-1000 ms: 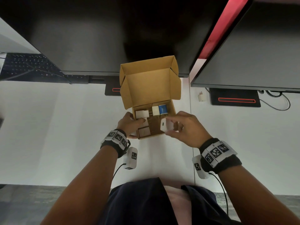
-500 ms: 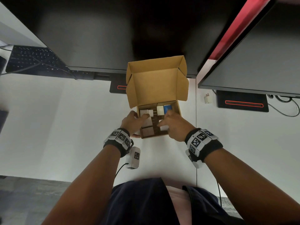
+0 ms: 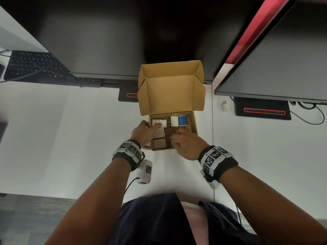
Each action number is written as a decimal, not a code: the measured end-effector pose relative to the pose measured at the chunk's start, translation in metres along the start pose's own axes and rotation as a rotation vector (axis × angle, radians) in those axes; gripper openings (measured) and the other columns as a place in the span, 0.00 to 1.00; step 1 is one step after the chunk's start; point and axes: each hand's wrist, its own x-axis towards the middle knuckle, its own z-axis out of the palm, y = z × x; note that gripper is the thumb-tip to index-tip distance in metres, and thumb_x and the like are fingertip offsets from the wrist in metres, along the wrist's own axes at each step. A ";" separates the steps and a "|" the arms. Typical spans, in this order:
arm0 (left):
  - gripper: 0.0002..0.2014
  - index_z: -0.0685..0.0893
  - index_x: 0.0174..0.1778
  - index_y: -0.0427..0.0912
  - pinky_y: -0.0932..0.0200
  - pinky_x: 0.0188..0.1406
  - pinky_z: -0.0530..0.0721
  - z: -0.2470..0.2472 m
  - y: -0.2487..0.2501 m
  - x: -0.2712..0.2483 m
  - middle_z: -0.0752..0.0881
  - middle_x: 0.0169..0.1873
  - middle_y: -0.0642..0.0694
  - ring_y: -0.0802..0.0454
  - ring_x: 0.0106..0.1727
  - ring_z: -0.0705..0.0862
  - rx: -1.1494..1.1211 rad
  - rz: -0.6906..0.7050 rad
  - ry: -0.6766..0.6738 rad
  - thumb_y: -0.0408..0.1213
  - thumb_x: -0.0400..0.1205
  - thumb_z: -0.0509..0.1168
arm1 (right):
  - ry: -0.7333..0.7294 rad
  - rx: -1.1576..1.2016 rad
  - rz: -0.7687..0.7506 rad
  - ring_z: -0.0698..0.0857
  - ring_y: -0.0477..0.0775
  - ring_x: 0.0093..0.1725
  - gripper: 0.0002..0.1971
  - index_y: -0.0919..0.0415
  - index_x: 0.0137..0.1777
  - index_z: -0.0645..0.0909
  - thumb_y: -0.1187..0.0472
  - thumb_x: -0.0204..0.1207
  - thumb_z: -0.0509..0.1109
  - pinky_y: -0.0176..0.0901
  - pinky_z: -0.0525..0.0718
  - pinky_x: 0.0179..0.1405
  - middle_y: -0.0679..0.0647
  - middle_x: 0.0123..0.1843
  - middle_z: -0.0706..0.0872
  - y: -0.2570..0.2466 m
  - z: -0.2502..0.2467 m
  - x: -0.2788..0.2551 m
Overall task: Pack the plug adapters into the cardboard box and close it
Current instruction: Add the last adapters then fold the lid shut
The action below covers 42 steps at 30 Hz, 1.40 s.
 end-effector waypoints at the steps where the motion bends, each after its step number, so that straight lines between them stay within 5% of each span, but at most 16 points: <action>1: 0.26 0.78 0.69 0.44 0.36 0.50 0.96 0.000 0.000 0.000 0.83 0.67 0.41 0.39 0.65 0.83 0.001 0.001 0.001 0.59 0.83 0.70 | 0.014 0.008 0.003 0.78 0.54 0.62 0.12 0.56 0.59 0.82 0.56 0.85 0.58 0.49 0.80 0.64 0.53 0.58 0.81 0.001 0.001 -0.001; 5: 0.26 0.78 0.69 0.45 0.37 0.48 0.96 0.000 -0.001 0.000 0.83 0.67 0.41 0.38 0.65 0.83 0.008 0.003 0.000 0.59 0.82 0.70 | 0.142 0.067 -0.001 0.80 0.53 0.55 0.10 0.58 0.58 0.83 0.60 0.83 0.61 0.47 0.83 0.58 0.54 0.56 0.83 0.006 -0.001 -0.001; 8: 0.26 0.78 0.69 0.46 0.36 0.49 0.96 0.000 -0.001 0.001 0.82 0.67 0.42 0.39 0.66 0.83 0.020 -0.004 0.000 0.59 0.82 0.70 | 0.435 0.124 0.027 0.82 0.51 0.41 0.05 0.58 0.45 0.84 0.60 0.79 0.67 0.45 0.84 0.44 0.52 0.44 0.83 0.014 -0.018 -0.003; 12: 0.25 0.77 0.69 0.45 0.36 0.49 0.96 0.001 0.002 0.004 0.82 0.66 0.42 0.38 0.66 0.83 0.035 -0.022 -0.006 0.57 0.83 0.70 | 0.705 0.143 0.261 0.84 0.51 0.34 0.07 0.55 0.37 0.83 0.58 0.76 0.68 0.46 0.87 0.38 0.51 0.36 0.86 0.048 -0.043 -0.006; 15: 0.24 0.77 0.69 0.45 0.38 0.47 0.96 0.000 0.005 0.005 0.81 0.67 0.42 0.39 0.66 0.82 0.038 -0.043 -0.010 0.55 0.83 0.70 | 0.572 0.042 0.533 0.85 0.66 0.53 0.13 0.62 0.56 0.85 0.56 0.78 0.68 0.55 0.87 0.53 0.64 0.55 0.85 0.081 -0.056 -0.003; 18: 0.23 0.77 0.67 0.45 0.43 0.41 0.95 0.001 0.006 0.005 0.81 0.66 0.43 0.39 0.65 0.82 0.051 -0.047 -0.007 0.55 0.83 0.71 | 0.389 -0.071 0.658 0.69 0.75 0.73 0.24 0.59 0.76 0.73 0.60 0.79 0.68 0.64 0.79 0.66 0.70 0.76 0.67 0.103 -0.066 0.003; 22: 0.22 0.77 0.66 0.46 0.46 0.35 0.94 0.001 0.006 0.006 0.82 0.66 0.43 0.39 0.65 0.83 0.066 -0.049 -0.008 0.54 0.83 0.71 | 0.338 -0.130 0.596 0.68 0.74 0.76 0.29 0.56 0.80 0.69 0.66 0.78 0.69 0.63 0.77 0.70 0.66 0.83 0.61 0.123 -0.065 0.013; 28: 0.22 0.76 0.68 0.47 0.44 0.39 0.95 0.002 0.008 0.005 0.82 0.64 0.44 0.40 0.64 0.84 0.074 -0.046 -0.004 0.53 0.83 0.71 | 0.433 -0.163 0.613 0.79 0.74 0.66 0.26 0.59 0.76 0.72 0.66 0.78 0.72 0.63 0.86 0.59 0.65 0.72 0.71 0.125 -0.049 0.008; 34: 0.23 0.76 0.68 0.46 0.46 0.36 0.94 0.002 0.007 0.004 0.82 0.63 0.45 0.41 0.62 0.83 0.081 -0.030 0.004 0.53 0.83 0.72 | 0.480 0.083 0.671 0.85 0.70 0.50 0.22 0.57 0.73 0.72 0.66 0.80 0.69 0.56 0.87 0.55 0.67 0.68 0.72 0.124 -0.030 -0.019; 37: 0.23 0.76 0.68 0.46 0.45 0.38 0.95 0.002 0.005 0.006 0.82 0.64 0.44 0.41 0.62 0.83 0.069 -0.026 0.002 0.53 0.83 0.72 | 0.550 0.244 0.499 0.79 0.56 0.46 0.21 0.51 0.66 0.75 0.67 0.76 0.73 0.38 0.82 0.51 0.61 0.62 0.72 0.108 -0.026 -0.034; 42: 0.24 0.76 0.69 0.46 0.40 0.45 0.96 0.002 0.003 0.007 0.81 0.66 0.43 0.39 0.66 0.82 0.064 -0.035 0.003 0.53 0.82 0.72 | 0.659 0.421 0.193 0.85 0.49 0.41 0.21 0.47 0.61 0.78 0.64 0.72 0.79 0.35 0.85 0.41 0.51 0.54 0.80 0.054 -0.026 -0.049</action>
